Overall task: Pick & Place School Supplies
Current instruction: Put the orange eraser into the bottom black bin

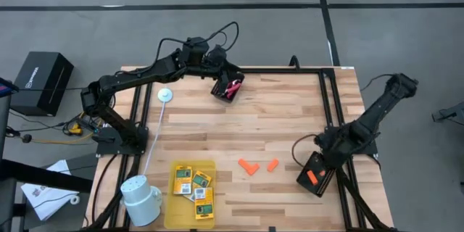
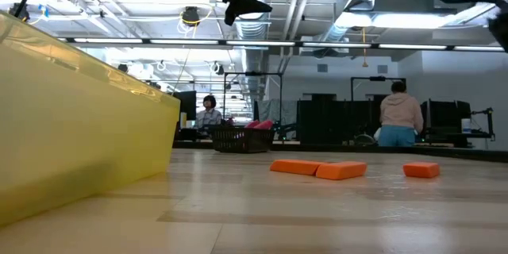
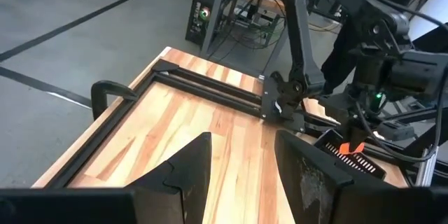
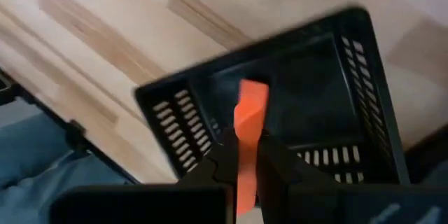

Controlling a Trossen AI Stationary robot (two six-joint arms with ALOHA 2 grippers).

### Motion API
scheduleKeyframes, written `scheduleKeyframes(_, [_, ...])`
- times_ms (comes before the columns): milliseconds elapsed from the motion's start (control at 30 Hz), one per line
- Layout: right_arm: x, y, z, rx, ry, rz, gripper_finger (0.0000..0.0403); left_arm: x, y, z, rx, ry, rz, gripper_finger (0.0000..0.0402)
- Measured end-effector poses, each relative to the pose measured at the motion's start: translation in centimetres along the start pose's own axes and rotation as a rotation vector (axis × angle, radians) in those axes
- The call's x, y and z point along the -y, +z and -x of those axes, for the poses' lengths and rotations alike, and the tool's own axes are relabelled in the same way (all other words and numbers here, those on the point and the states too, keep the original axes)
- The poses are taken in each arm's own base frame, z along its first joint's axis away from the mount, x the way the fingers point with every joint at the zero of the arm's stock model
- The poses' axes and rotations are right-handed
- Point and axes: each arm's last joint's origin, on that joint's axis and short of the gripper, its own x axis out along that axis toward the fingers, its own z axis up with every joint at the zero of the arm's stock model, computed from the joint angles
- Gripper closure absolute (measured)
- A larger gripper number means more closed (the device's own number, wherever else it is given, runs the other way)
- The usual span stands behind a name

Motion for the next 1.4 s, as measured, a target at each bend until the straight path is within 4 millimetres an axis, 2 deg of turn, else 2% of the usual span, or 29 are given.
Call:
scheduleKeyframes(133, [0.9,-1.0,-0.9,0.02,-0.003,-0.068,0.0387,-0.1,0.0,0.0,0.003,0.001,-0.003,0.0248])
scheduleKeyframes(333, [1.2,-1.8,-1.1,0.028,0.016,-0.099,0.0384,-0.1,0.0,0.0,0.004,0.001,-0.003,0.0248])
scheduleKeyframes(400, [1.2,-1.8,-1.1,0.031,0.022,-0.099,0.0356,-0.1,0.0,0.0,0.004,0.002,-0.003,0.0248])
scheduleKeyframes(633, [0.6,-1.8,-1.1,0.051,0.096,-0.103,0.02,-0.1,0.0,0.0,0.004,0.002,0.014,0.0248])
scheduleKeyframes(733, [0.2,-1.8,-1.0,0.051,0.132,-0.115,0.0161,-0.1,0.0,0.0,0.004,0.003,0.017,0.0248])
scheduleKeyframes(800, [-0.3,-1.8,-1.0,0.072,0.194,-0.117,0.0153,-0.1,0.0,0.0,0.004,0.004,0.019,0.0248])
scheduleKeyframes(967, [-2.3,-1.4,-0.5,0.178,0.418,-0.107,0.0163,-0.1,0.0,0.0,0.004,0.003,0.019,0.0248])
scheduleKeyframes(1133, [-4.4,0.1,0.3,0.404,0.603,-0.067,0.0204,0.2,0.0,-0.1,0.002,-0.004,0.026,0.0248])
scheduleKeyframes(1267, [-5.3,1.9,0.6,0.534,0.627,-0.032,0.0258,1.0,-0.2,-0.2,-0.009,-0.048,0.05,0.0248])
scheduleKeyframes(1400, [-5.7,3.9,0.2,0.618,0.57,-0.046,0.0303,2.5,-0.6,-0.6,-0.042,-0.089,0.053,0.0248])
